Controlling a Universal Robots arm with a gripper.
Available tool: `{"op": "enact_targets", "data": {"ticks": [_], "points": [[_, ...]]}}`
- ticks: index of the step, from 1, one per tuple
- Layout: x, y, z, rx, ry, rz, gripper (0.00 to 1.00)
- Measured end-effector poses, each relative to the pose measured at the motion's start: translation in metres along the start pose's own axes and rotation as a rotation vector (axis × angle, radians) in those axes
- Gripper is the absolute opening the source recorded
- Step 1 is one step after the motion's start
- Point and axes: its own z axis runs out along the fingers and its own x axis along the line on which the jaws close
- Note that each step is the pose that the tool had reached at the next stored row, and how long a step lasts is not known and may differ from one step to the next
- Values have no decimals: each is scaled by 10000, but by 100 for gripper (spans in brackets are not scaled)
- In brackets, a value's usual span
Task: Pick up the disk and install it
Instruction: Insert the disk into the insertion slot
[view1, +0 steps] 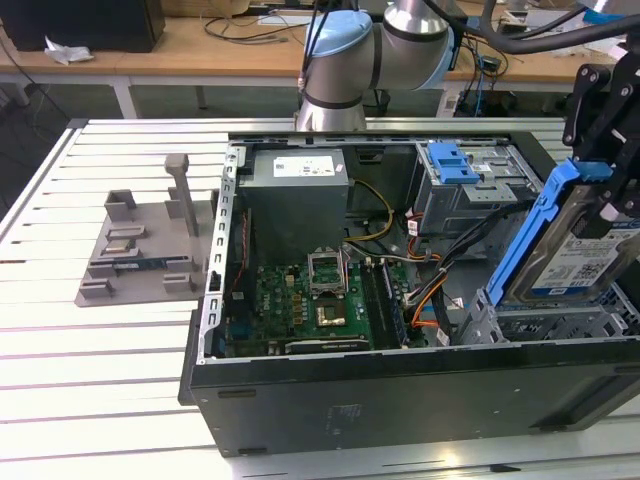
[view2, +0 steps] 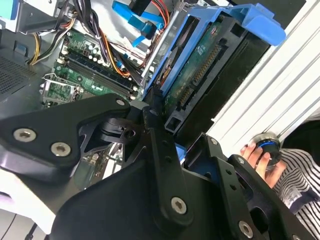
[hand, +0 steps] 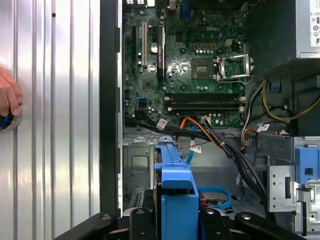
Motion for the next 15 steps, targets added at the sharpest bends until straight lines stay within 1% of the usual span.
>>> {"op": "enact_targets", "data": {"ticks": [1, 3, 8, 9, 11, 13, 15], "points": [[-1, -1, 16, 0, 2, -1, 36], [-1, -3, 77, 0, 2, -2, 36], [-2, -6, 180, -3, 6, -2, 36], [-2, -7, 215, -4, 7, -2, 36], [-2, -8, 256, -6, 5, -2, 36], [-3, -10, 314, -9, 6, -2, 36], [-3, -11, 351, -10, 7, -3, 36]]}}
